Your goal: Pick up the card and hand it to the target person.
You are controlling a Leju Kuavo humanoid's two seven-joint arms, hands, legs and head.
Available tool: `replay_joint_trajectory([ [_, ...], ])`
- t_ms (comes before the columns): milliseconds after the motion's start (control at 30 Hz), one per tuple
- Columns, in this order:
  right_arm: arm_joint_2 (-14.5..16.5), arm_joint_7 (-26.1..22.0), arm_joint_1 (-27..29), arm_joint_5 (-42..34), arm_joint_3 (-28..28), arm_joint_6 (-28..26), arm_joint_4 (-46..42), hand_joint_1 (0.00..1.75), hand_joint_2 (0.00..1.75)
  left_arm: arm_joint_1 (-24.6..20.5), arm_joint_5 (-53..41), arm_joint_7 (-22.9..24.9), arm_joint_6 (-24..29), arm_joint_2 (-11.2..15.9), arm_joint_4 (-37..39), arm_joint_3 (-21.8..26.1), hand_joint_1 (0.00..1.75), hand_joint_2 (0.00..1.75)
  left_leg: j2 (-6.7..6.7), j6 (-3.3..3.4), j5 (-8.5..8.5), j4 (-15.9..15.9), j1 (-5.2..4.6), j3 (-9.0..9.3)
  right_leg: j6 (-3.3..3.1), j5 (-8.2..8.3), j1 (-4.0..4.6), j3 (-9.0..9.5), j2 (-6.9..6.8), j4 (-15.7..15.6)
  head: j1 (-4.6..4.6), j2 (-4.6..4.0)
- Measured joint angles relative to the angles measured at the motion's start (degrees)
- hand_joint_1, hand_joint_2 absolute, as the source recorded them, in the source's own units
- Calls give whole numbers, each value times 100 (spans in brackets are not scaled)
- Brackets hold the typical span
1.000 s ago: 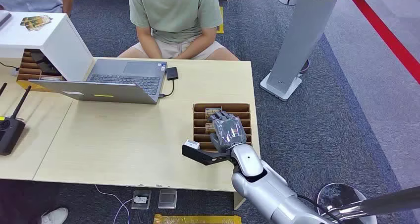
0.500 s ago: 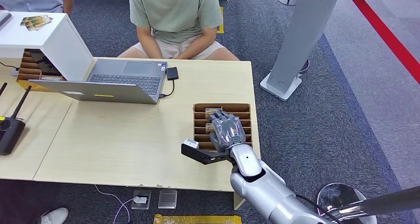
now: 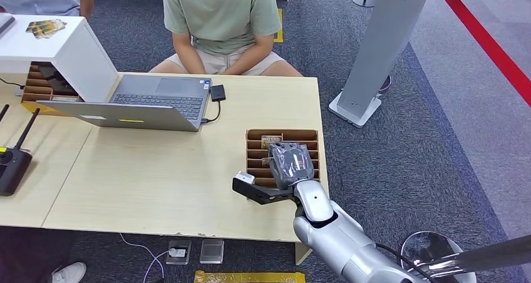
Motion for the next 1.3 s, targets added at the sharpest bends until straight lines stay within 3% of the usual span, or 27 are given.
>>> replay_joint_trajectory([
  [133, -16, -30, 0, 5, -6, -104, 33, 174, 175, 1, 32, -20, 5, 5, 0, 0, 0, 0, 0, 4, 2, 0, 0, 0, 3, 3, 0, 1, 0, 0, 1, 1],
  [500, -29, -200, 0, 42, -38, -403, 111, 175, 175, 1, 145, -94, -3, 16, 0, 0, 0, 0, 0, 5, 3, 0, 0, -1, 1, 5, 0, 0, 0, 0, -1, 0],
  [667, -45, -347, -14, 0, -145, -828, -17, 175, 175, 2, 229, -125, -37, 18, 0, 0, 0, 0, 0, 6, 4, 1, 0, 0, 0, 6, 0, 0, 0, 0, 0, 1],
  [1000, -167, -551, -184, 79, -557, -1294, -946, 175, 175, 9, 215, -68, -97, 18, 2, 0, 0, 0, 1, 9, 6, 1, 0, 0, 0, 8, 0, 0, 0, 0, 0, 0],
  [1300, -173, -657, -417, 191, -864, -1338, -1645, 175, 175, 12, 87, -12, -221, 18, 2, 0, 0, 0, 1, 9, 6, 1, 0, 0, 0, 8, 0, 1, 0, 0, 1, 1],
])
